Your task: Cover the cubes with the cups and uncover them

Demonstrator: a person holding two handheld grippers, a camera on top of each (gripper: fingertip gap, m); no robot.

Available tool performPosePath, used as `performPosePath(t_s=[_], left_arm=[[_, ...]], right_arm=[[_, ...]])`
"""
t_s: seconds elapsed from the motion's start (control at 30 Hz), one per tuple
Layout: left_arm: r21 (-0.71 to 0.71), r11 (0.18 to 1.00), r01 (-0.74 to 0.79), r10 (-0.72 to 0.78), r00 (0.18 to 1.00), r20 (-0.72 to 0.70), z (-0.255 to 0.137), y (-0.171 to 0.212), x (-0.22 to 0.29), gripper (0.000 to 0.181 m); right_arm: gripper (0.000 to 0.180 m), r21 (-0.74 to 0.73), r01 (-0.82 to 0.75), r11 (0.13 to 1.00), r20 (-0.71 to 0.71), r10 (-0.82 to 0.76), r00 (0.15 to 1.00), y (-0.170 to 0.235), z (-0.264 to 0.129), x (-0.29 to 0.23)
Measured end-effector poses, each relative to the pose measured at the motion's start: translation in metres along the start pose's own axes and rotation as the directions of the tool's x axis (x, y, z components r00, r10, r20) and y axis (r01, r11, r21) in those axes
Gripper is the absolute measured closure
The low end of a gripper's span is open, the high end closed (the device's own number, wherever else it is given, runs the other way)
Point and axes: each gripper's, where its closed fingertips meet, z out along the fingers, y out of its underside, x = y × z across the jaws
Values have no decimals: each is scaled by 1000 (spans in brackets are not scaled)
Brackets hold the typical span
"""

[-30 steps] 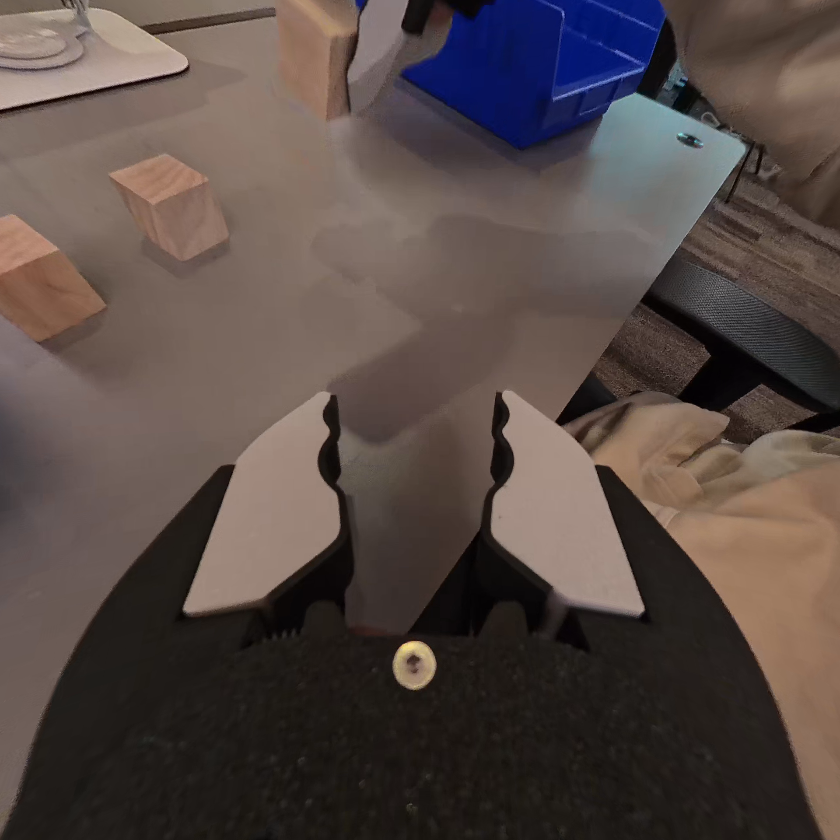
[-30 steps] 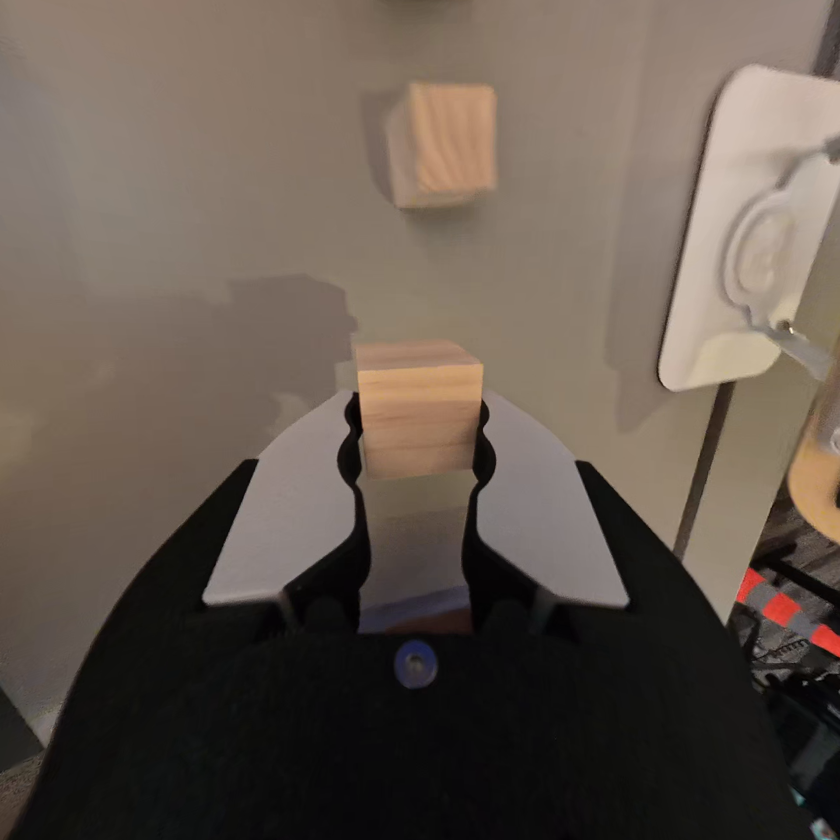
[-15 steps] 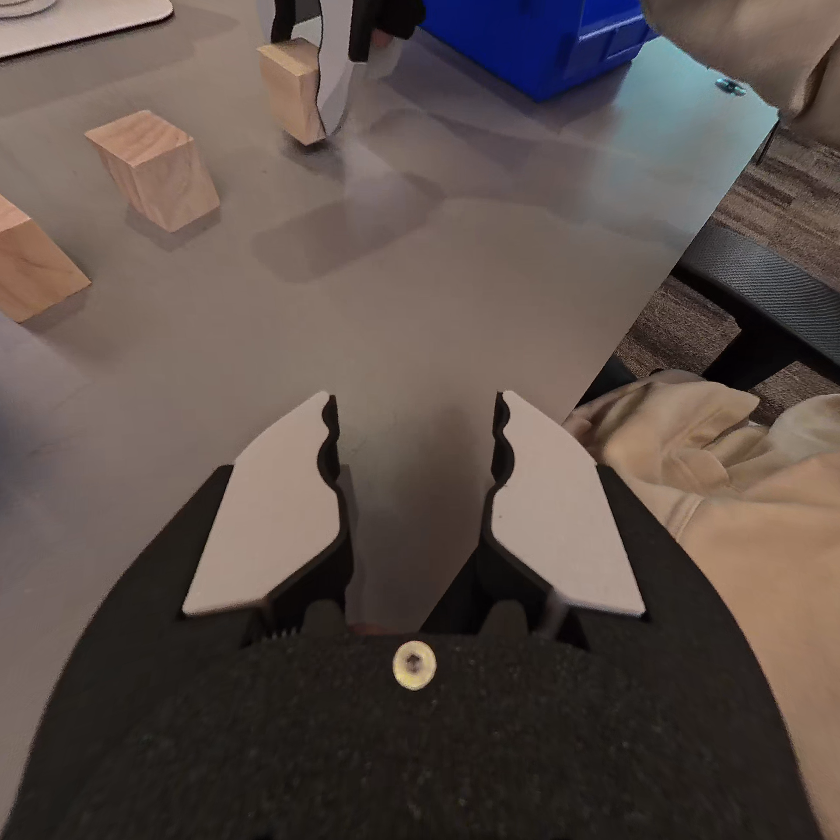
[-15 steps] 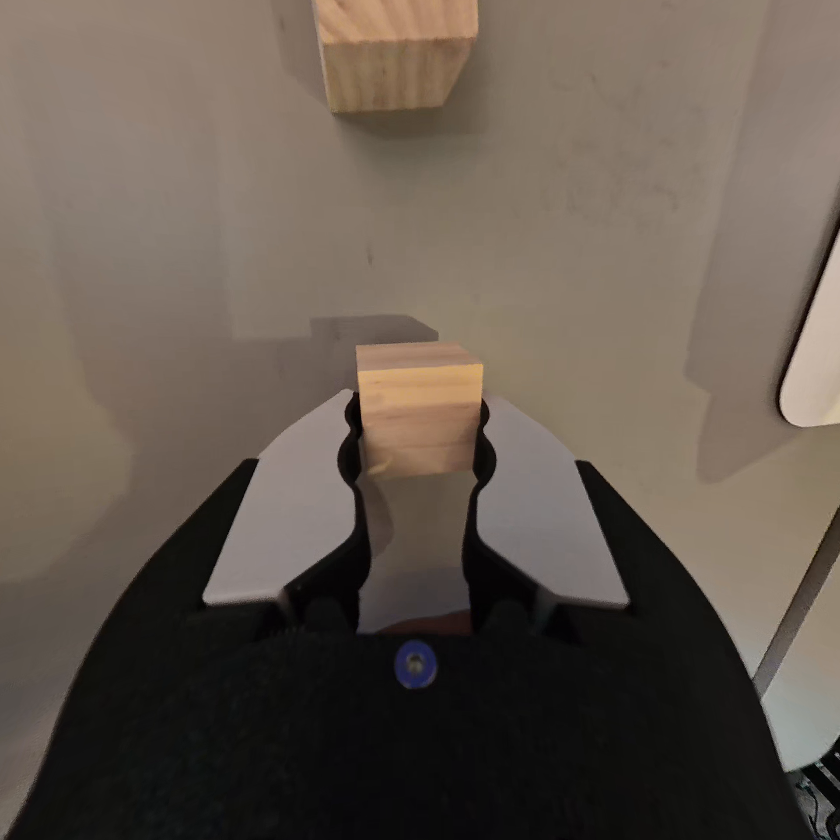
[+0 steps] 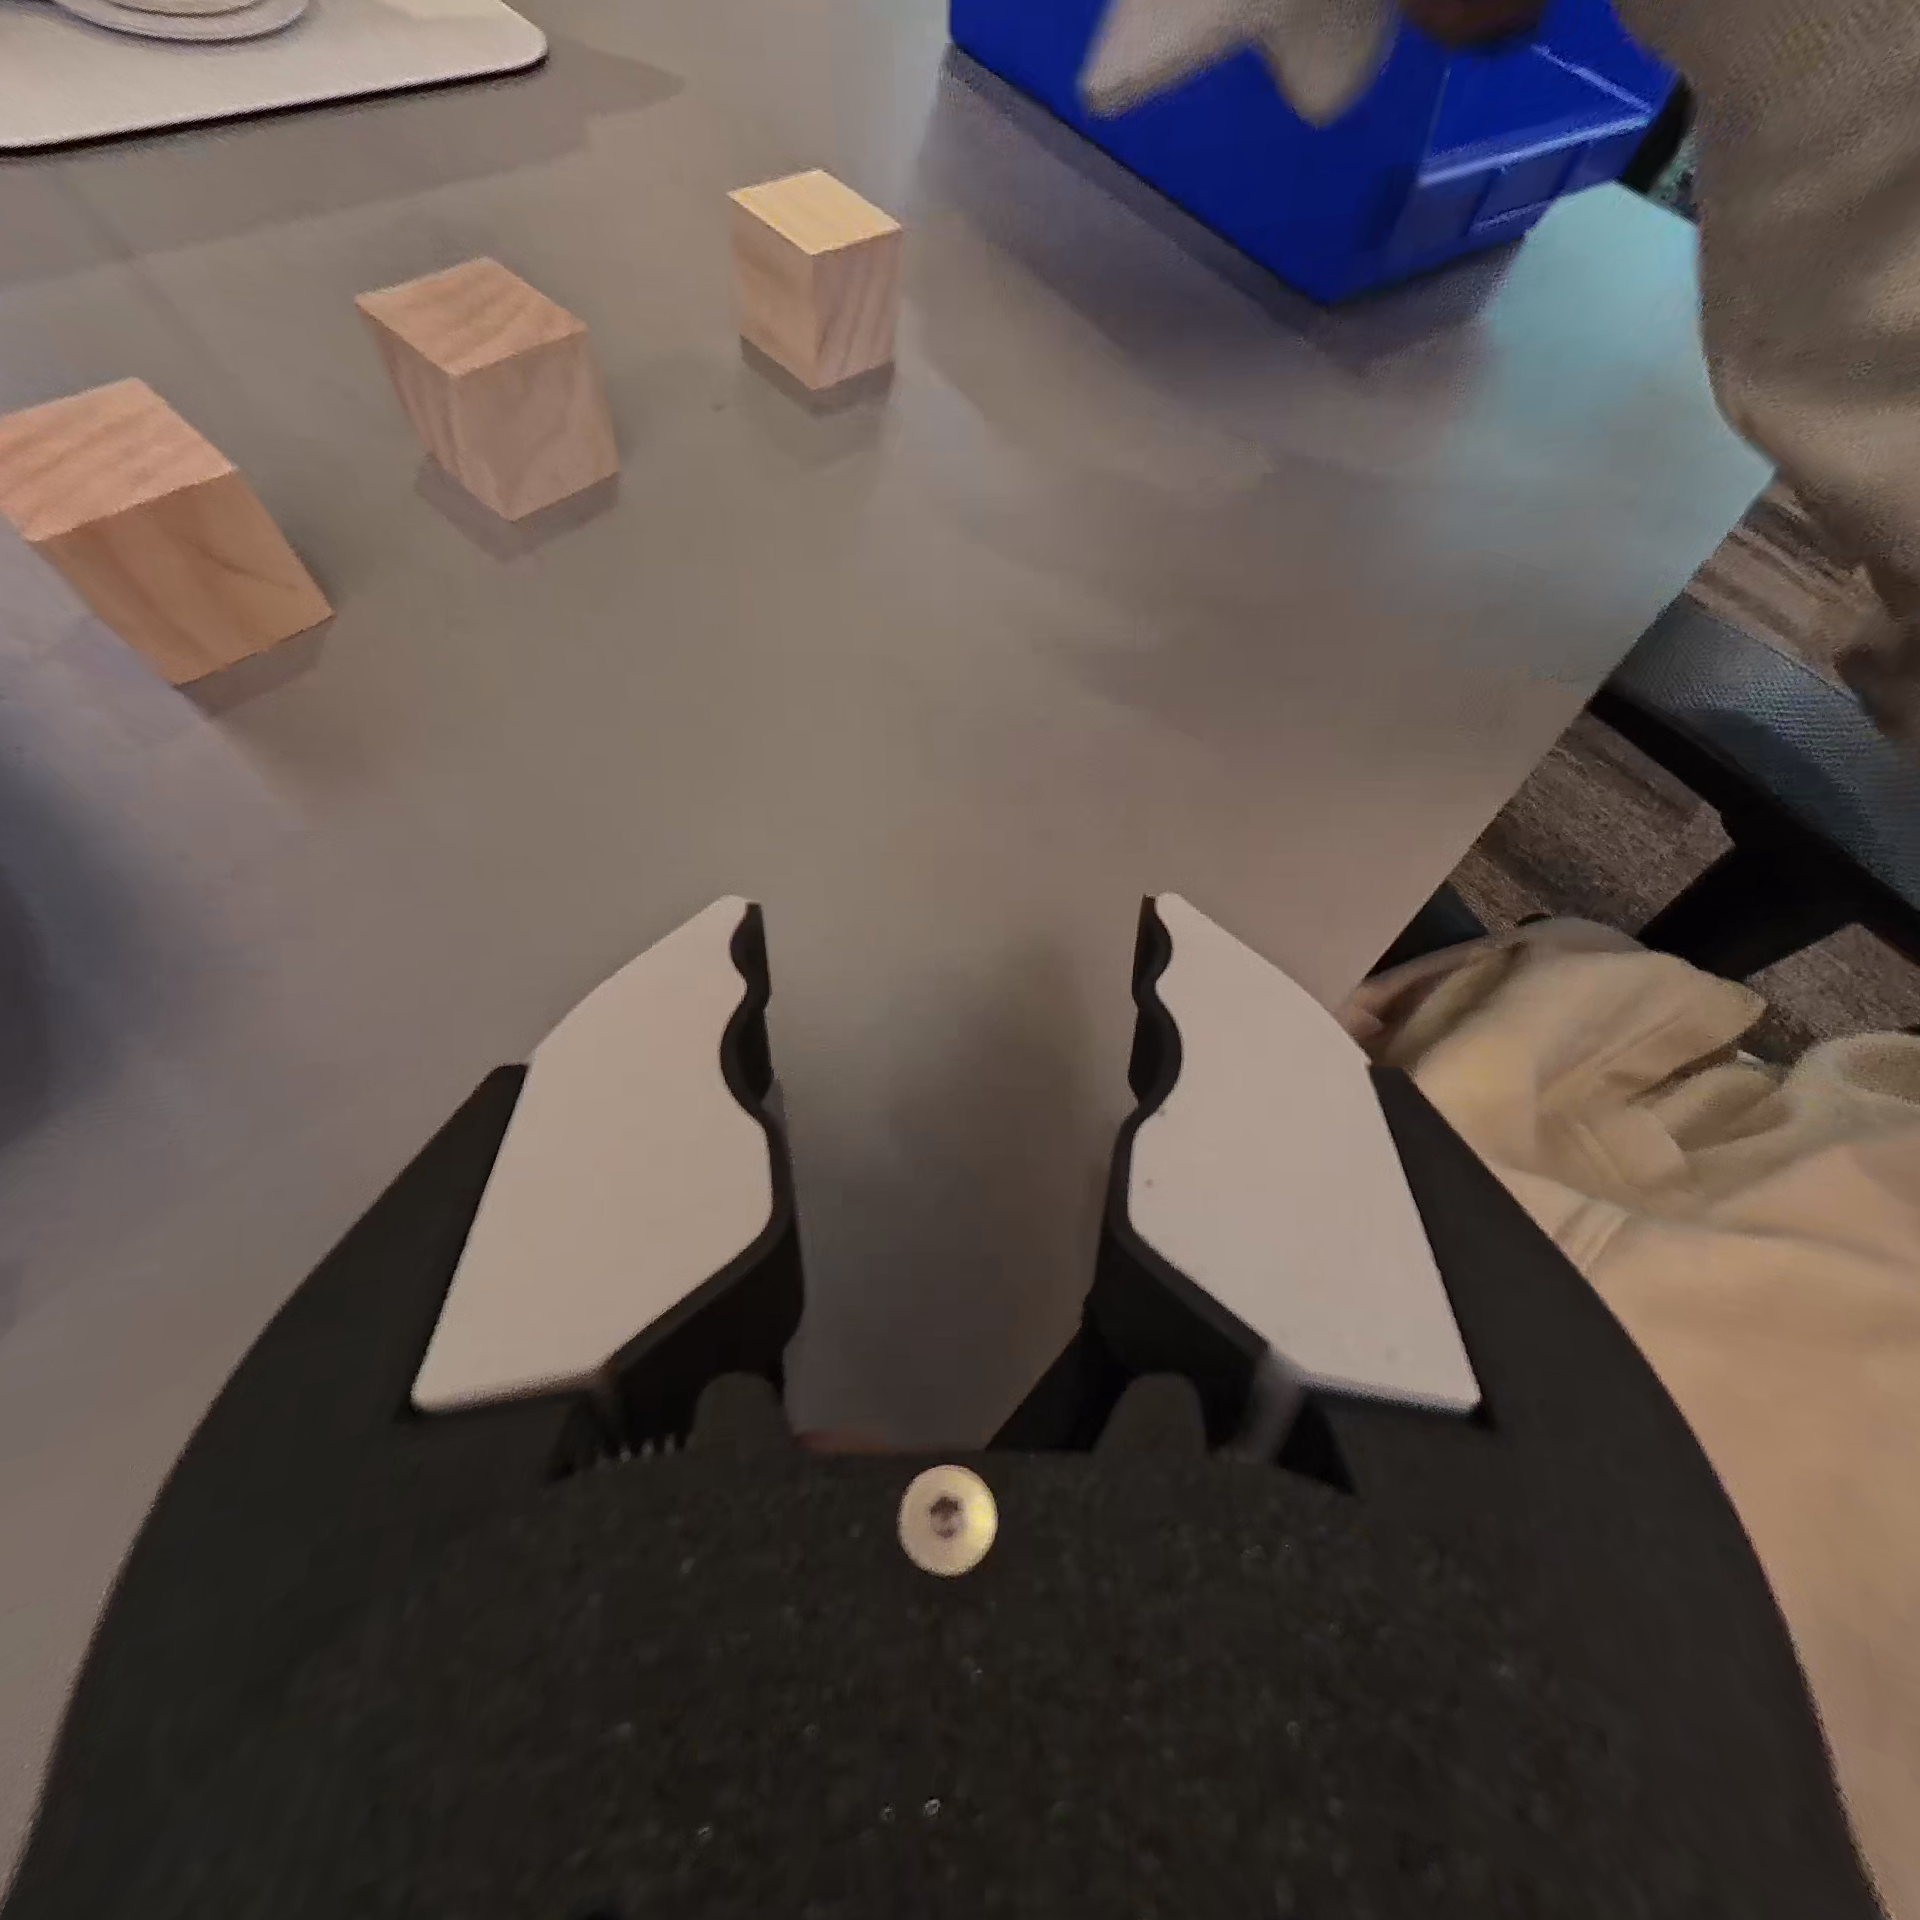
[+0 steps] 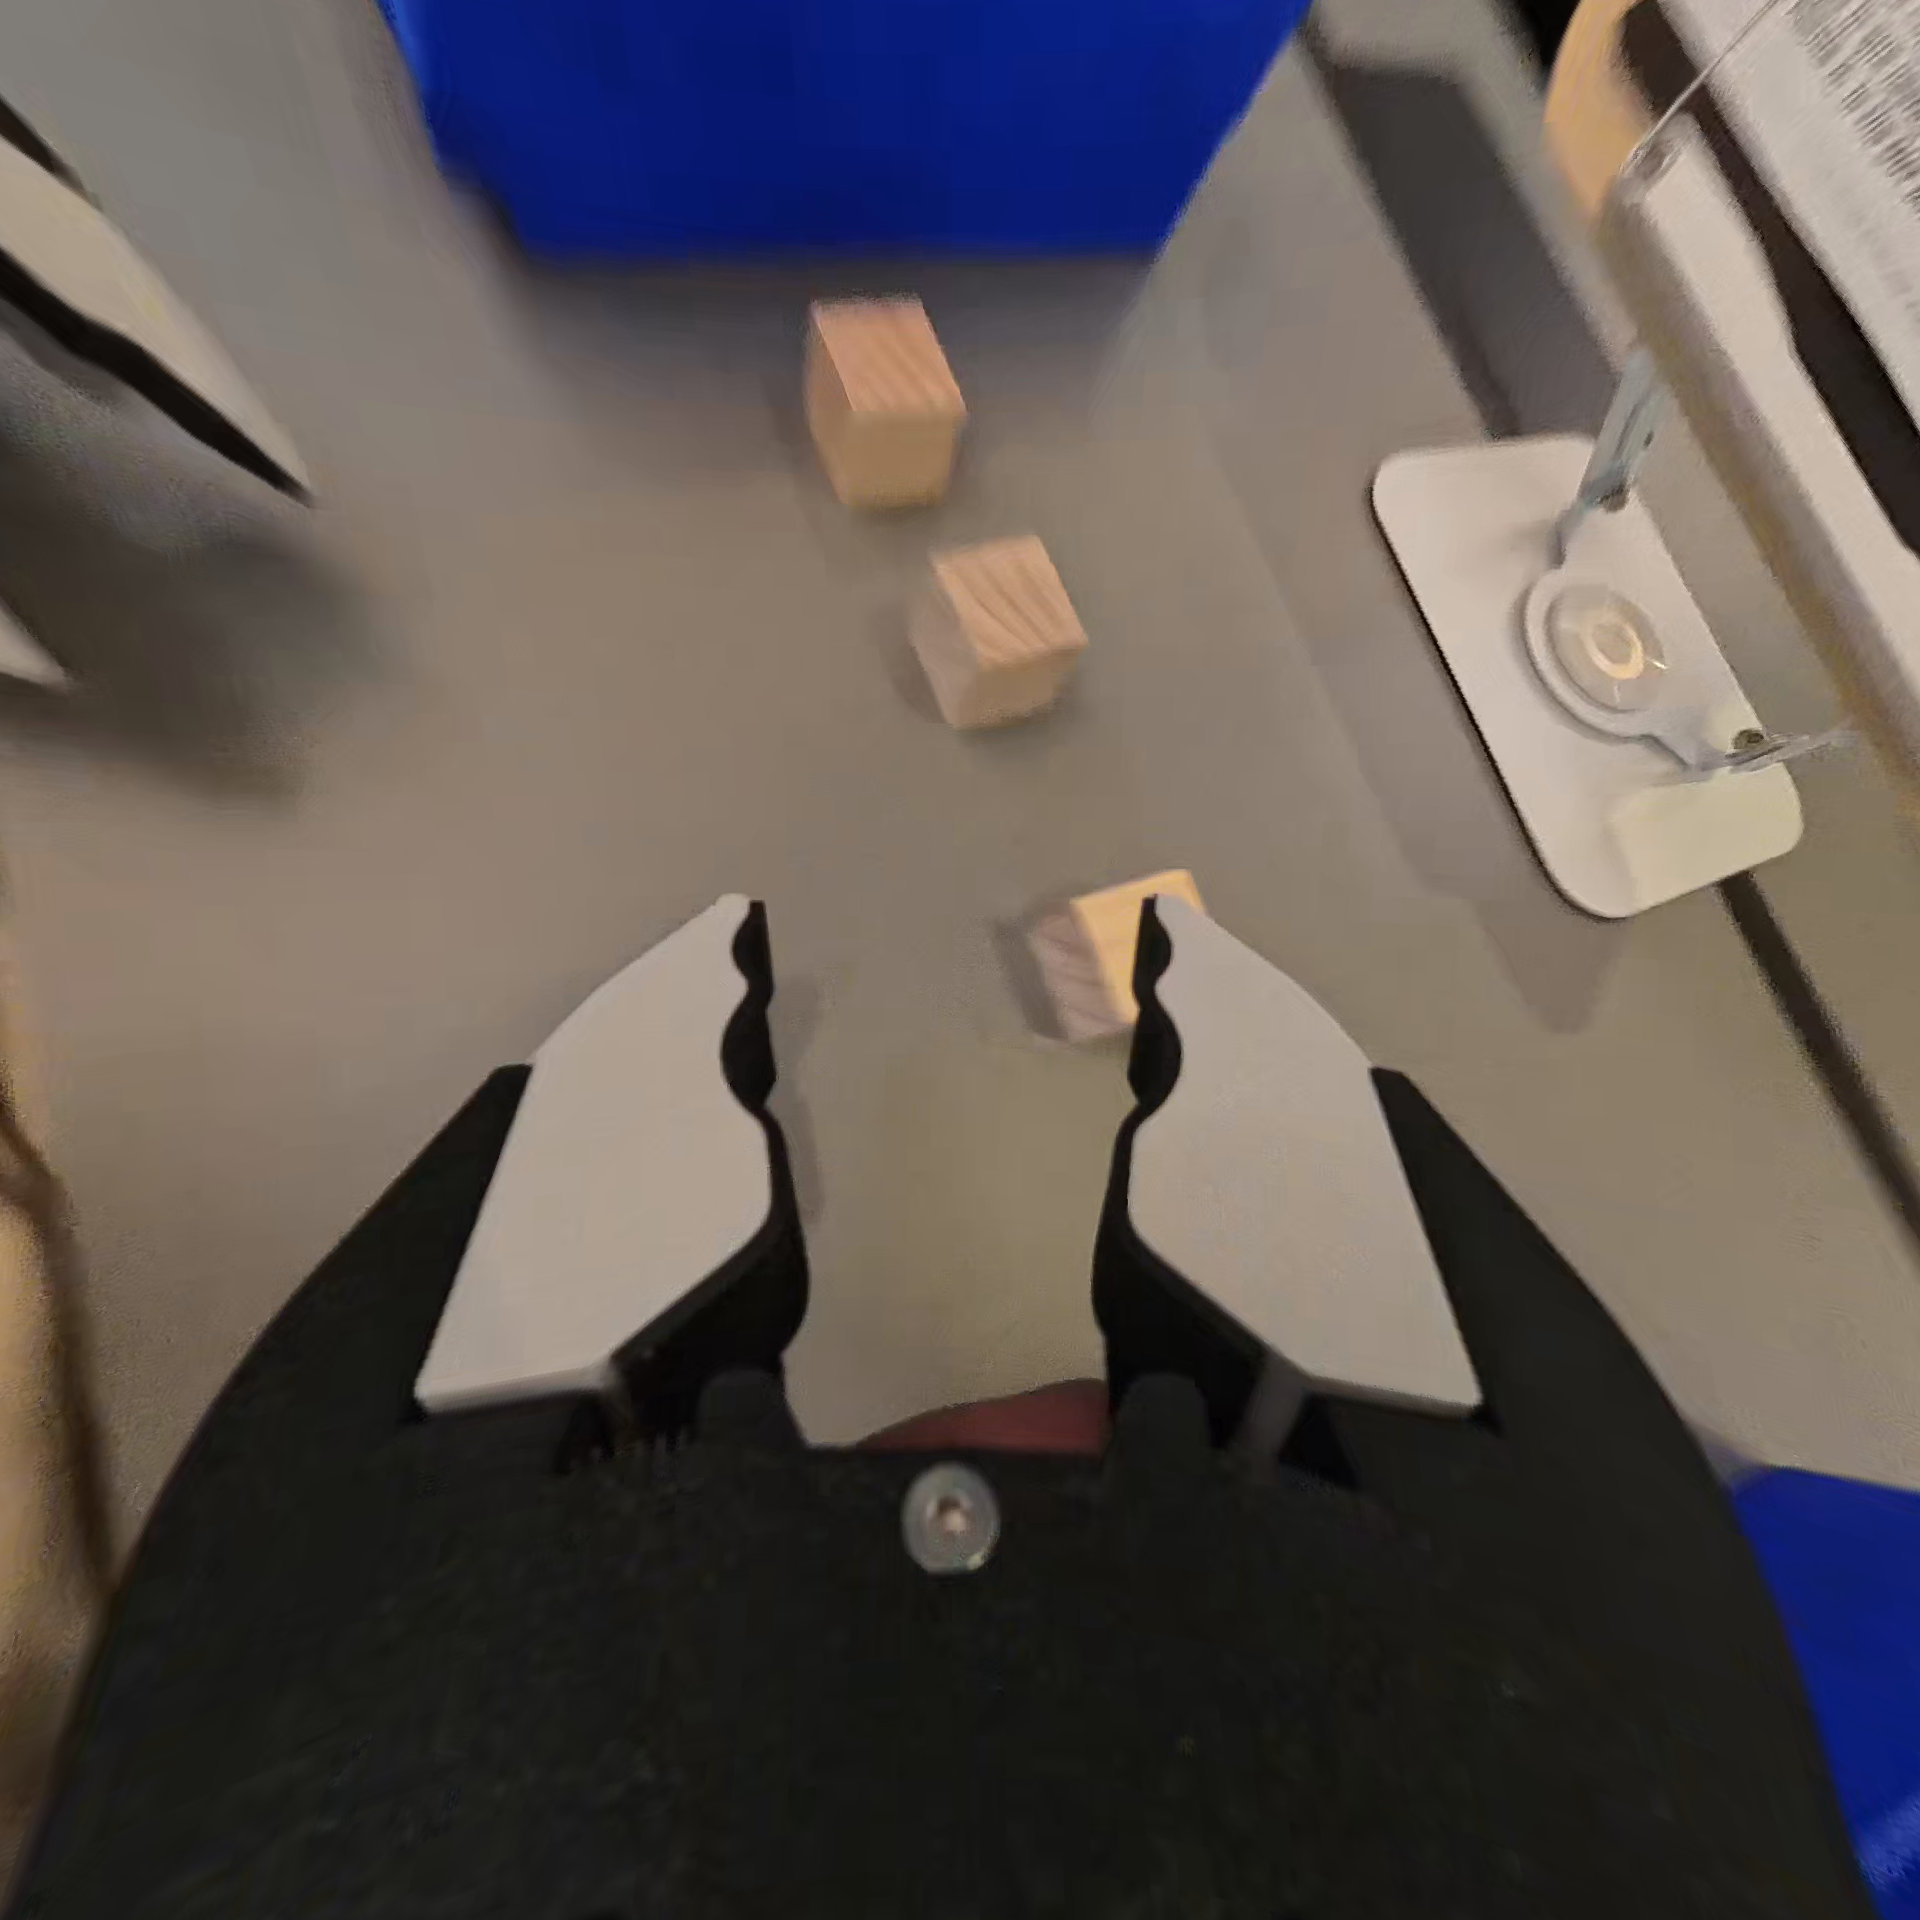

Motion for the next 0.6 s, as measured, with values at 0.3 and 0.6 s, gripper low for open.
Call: performPosePath(t_s=[0.3, 0.6], left_arm=[[-126, 991, 54, -33, 987, 160, 4, 20, -14, 108], [-62, 993, 100, -61, 887, 458, -91, -69, -92, 121]], right_arm=[[118, 364, -500, 786, -23, 544, 839, 52, -29, -94], [120, 393, -483, 782, 31, 514, 857, 52, -51, -116]])
